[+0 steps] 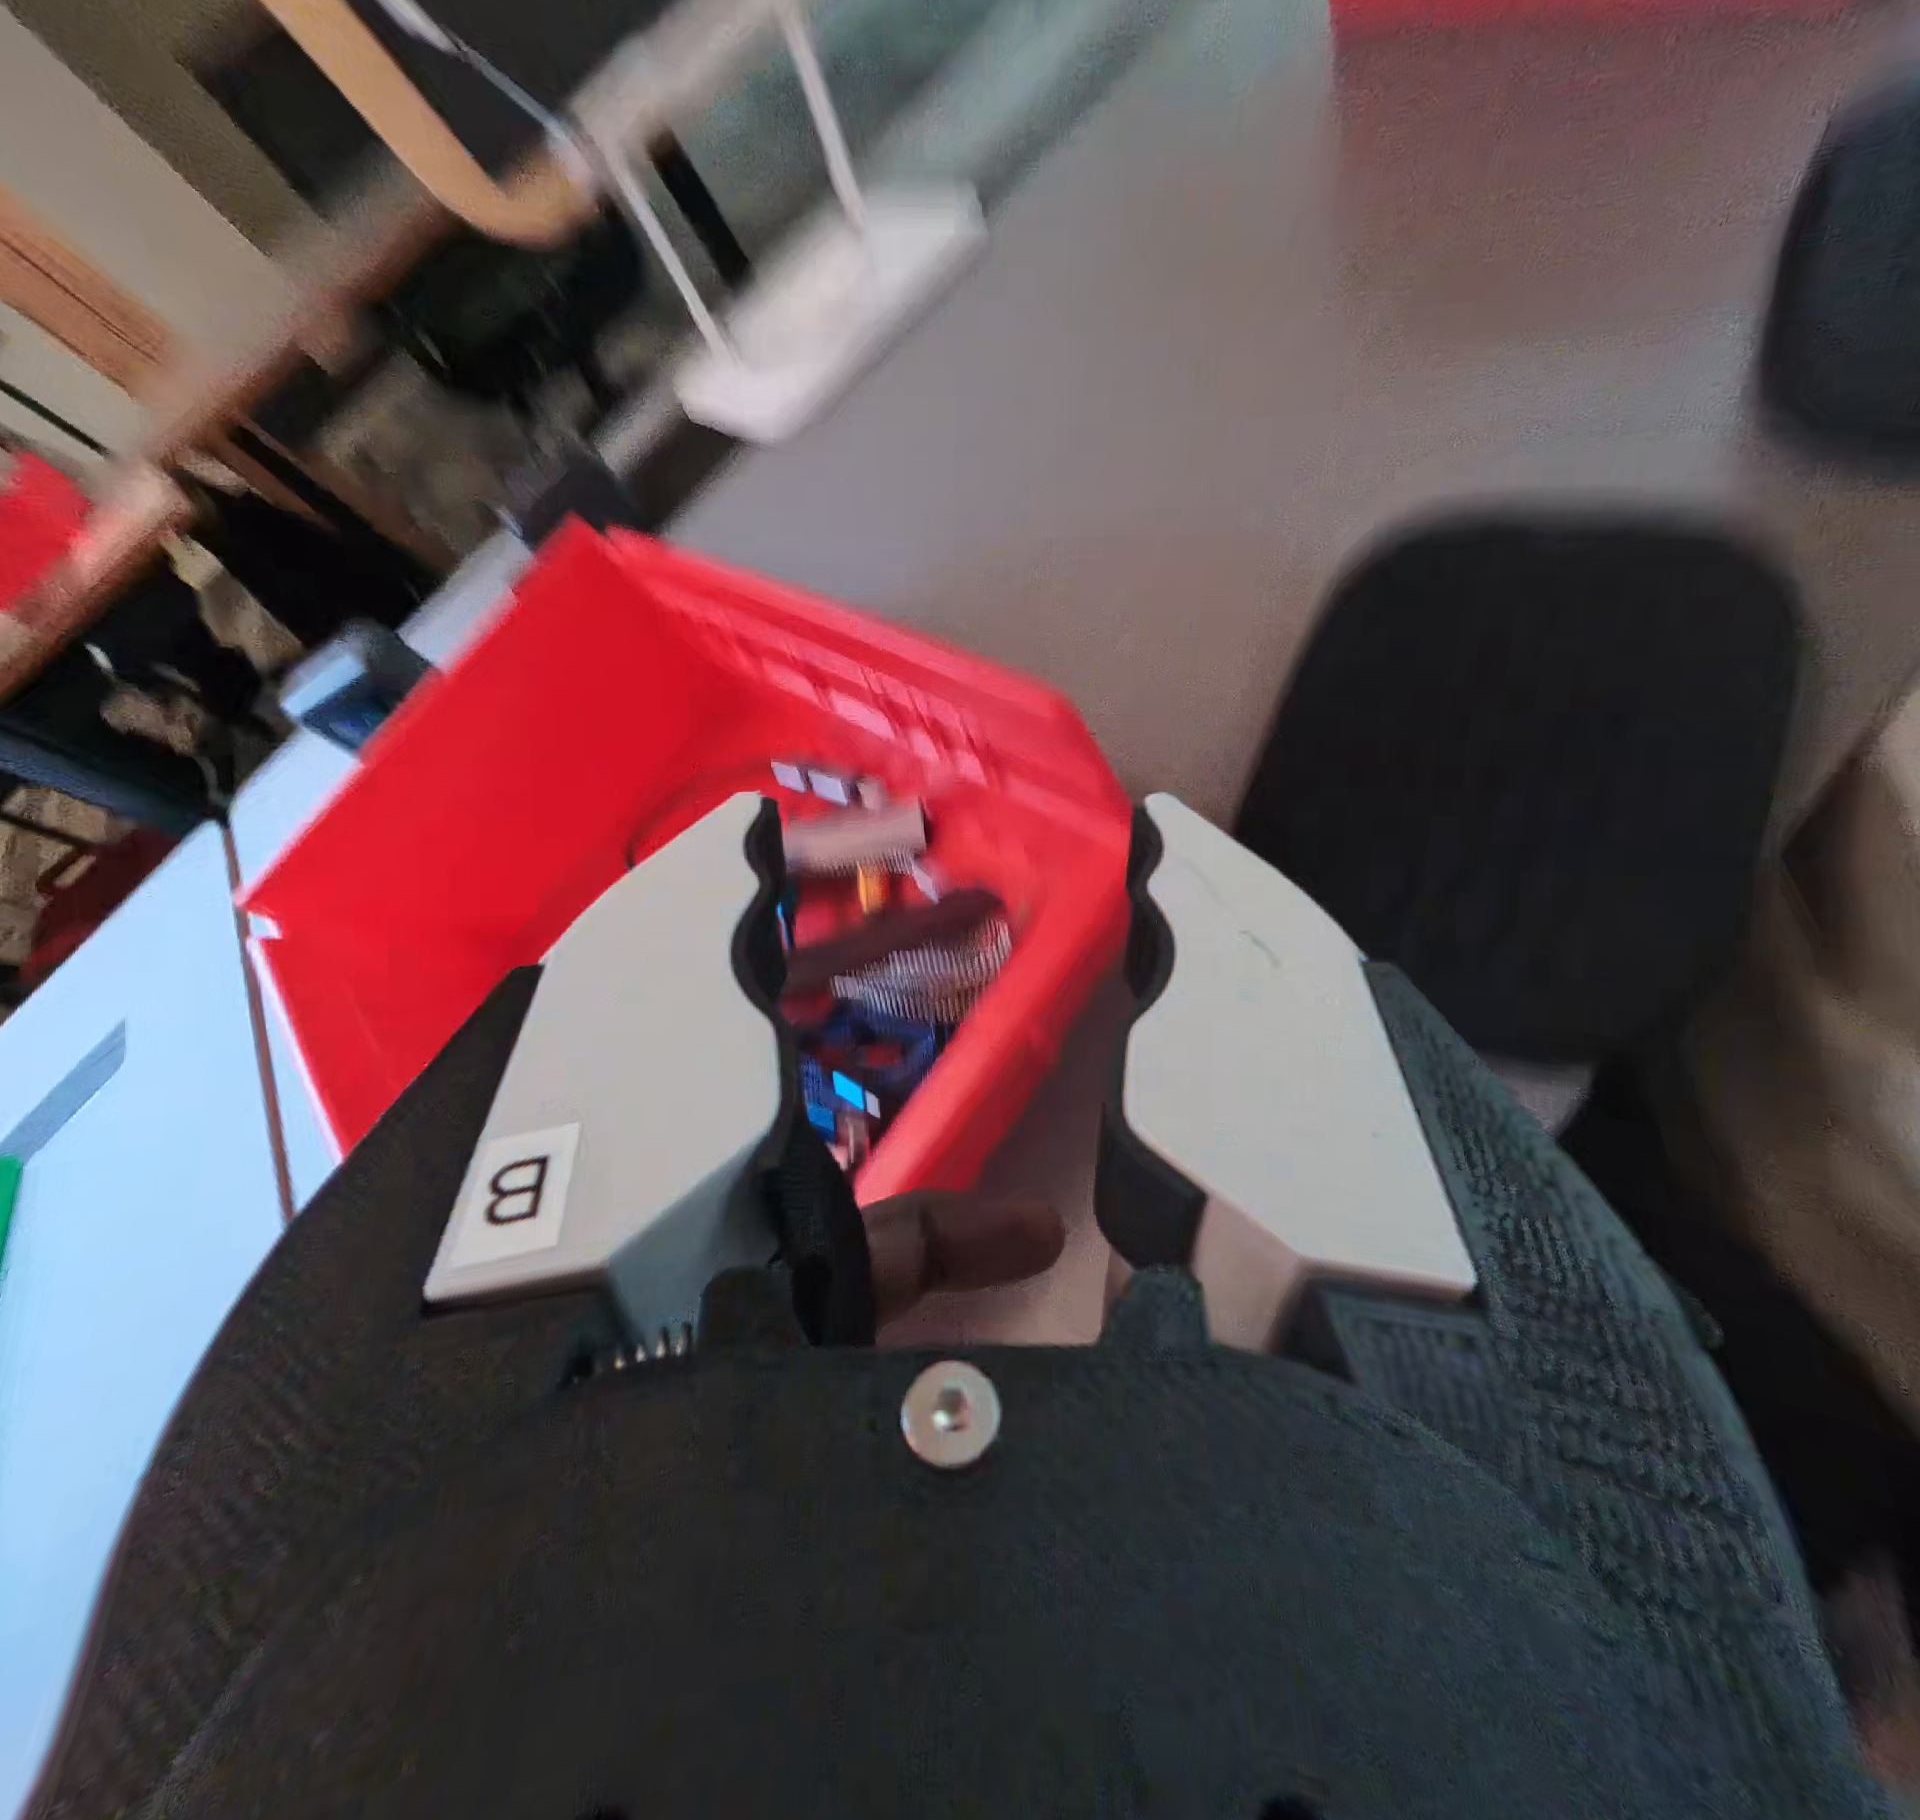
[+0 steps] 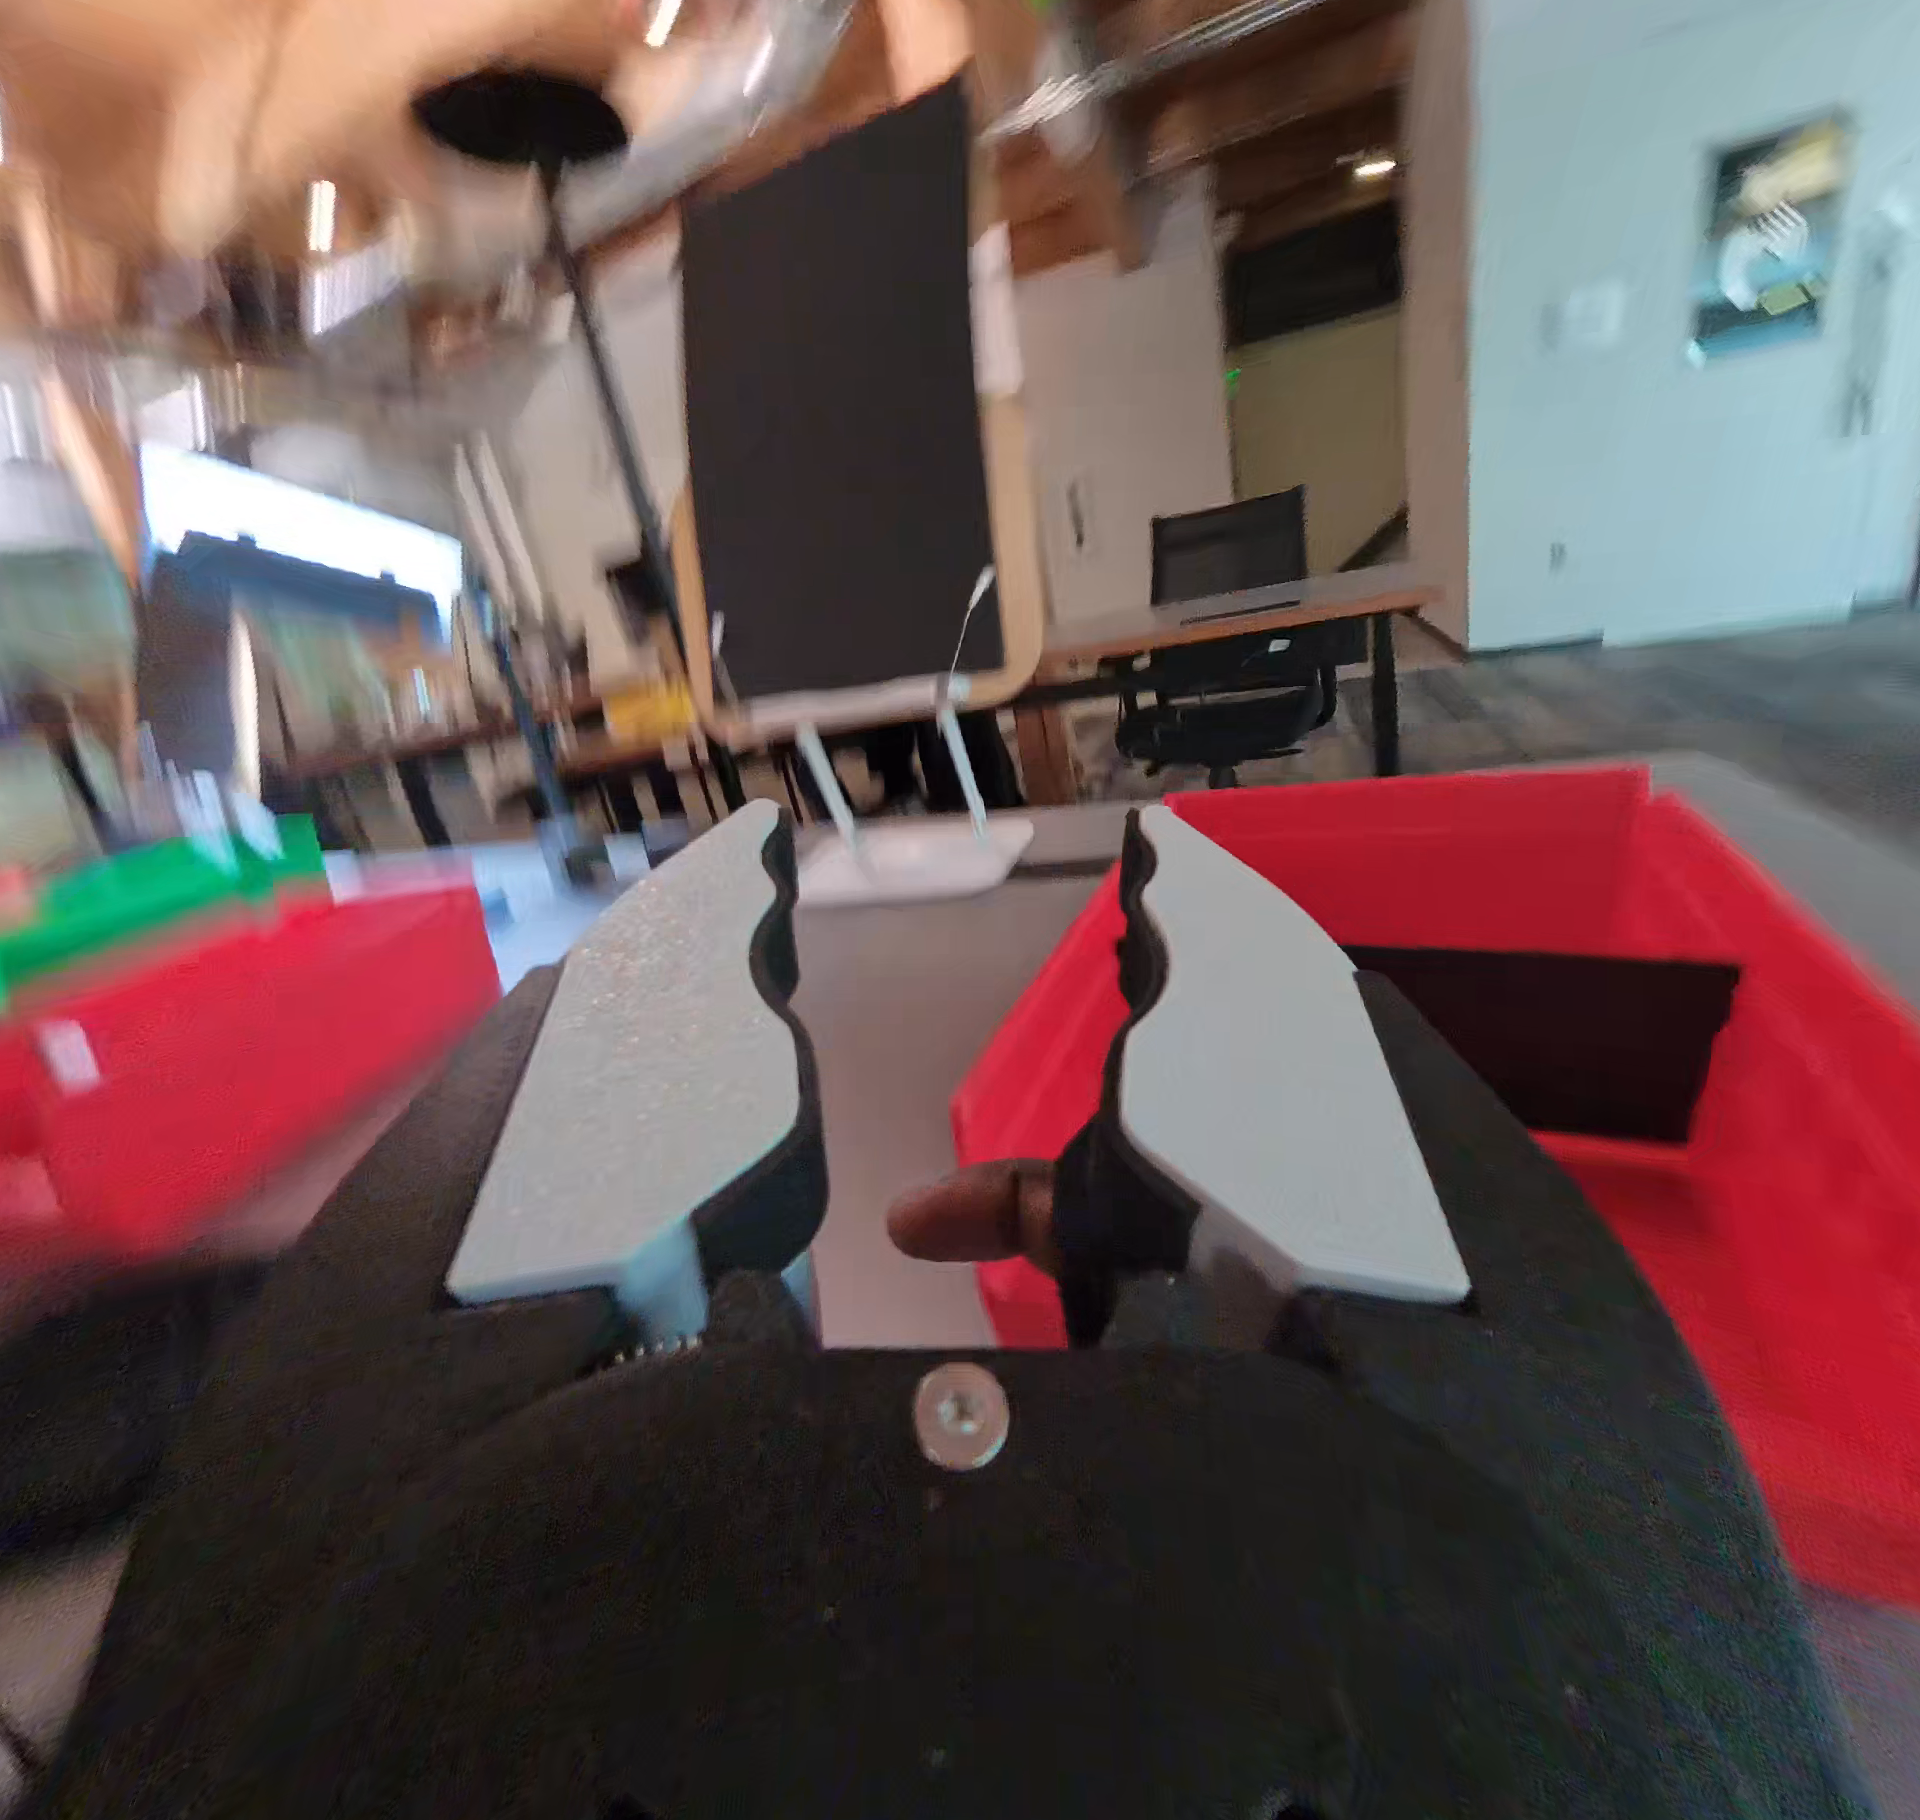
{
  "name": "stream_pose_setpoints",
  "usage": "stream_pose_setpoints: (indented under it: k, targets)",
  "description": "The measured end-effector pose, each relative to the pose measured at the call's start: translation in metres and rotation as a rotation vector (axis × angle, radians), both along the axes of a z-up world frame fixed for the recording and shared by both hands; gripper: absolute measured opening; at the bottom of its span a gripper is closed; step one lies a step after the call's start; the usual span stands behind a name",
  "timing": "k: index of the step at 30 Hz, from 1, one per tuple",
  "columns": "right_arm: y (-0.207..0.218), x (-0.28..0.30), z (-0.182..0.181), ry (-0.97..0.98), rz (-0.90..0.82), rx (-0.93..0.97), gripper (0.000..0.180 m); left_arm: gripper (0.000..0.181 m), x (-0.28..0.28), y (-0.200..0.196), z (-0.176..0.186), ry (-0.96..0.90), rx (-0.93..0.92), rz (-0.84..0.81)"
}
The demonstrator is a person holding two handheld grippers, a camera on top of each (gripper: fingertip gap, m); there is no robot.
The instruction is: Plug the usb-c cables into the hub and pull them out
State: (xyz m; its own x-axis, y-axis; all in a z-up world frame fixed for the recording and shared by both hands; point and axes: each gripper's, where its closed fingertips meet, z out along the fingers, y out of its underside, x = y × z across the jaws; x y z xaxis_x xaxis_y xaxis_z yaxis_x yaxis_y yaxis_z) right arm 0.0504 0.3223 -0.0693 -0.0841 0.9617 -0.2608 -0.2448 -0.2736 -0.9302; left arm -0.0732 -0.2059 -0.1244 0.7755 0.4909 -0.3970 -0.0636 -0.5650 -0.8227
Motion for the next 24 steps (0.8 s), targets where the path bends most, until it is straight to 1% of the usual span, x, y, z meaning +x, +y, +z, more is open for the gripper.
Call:
stream_pose_setpoints:
  k: [1, 2, 4, 6, 7, 8, 9, 10, 12, 14, 15, 17, 21, 24]
  targets:
    - [0.005, -0.002, 0.003, 0.035, -0.005, -0.125, 0.067, 0.064, -0.006, 0.0, 0.021, 0.032, 0.132, 0.03]
    - [0.002, -0.005, 0.006, 0.072, 0.023, -0.19, 0.085, 0.068, -0.014, -0.004, 0.036, 0.052, 0.244, 0.083]
    - [-0.015, -0.012, 0.009, 0.104, 0.067, -0.205, 0.108, 0.088, -0.03, -0.015, 0.049, 0.032, 0.386, 0.189]
    - [-0.035, -0.024, 0.004, 0.049, 0.059, -0.101, 0.124, 0.105, -0.042, -0.022, 0.05, -0.002, 0.476, 0.256]
    - [-0.048, -0.029, 0.001, 0.025, 0.066, -0.038, 0.132, 0.108, -0.045, -0.022, 0.048, -0.029, 0.497, 0.264]
    - [-0.062, -0.033, -0.002, 0.005, 0.086, 0.015, 0.136, 0.109, -0.047, -0.023, 0.043, -0.06, 0.495, 0.277]
    - [-0.076, -0.037, -0.004, -0.008, 0.113, 0.053, 0.137, 0.108, -0.049, -0.024, 0.036, -0.088, 0.467, 0.297]
    - [-0.089, -0.042, -0.008, -0.017, 0.146, 0.076, 0.134, 0.107, -0.05, -0.025, 0.026, -0.119, 0.418, 0.317]
    - [-0.115, -0.053, -0.022, -0.054, 0.22, 0.076, 0.131, 0.098, -0.051, -0.028, 0.001, -0.207, 0.301, 0.357]
    - [-0.137, -0.065, -0.042, -0.108, 0.291, 0.06, 0.129, 0.09, -0.057, -0.038, -0.023, -0.276, 0.21, 0.431]
    - [-0.146, -0.07, -0.052, -0.137, 0.321, 0.06, 0.129, 0.087, -0.062, -0.042, -0.033, -0.311, 0.207, 0.454]
    - [-0.161, -0.075, -0.067, -0.185, 0.354, 0.106, 0.129, 0.082, -0.073, -0.052, -0.051, -0.404, 0.259, 0.512]
    - [-0.164, -0.079, -0.076, -0.208, 0.265, 0.332, 0.128, 0.074, -0.087, -0.06, -0.07, -0.504, 0.366, 0.538]
    - [-0.166, -0.08, -0.079, -0.201, 0.235, 0.429, 0.126, 0.07, -0.094, -0.065, -0.079, -0.518, 0.371, 0.564]
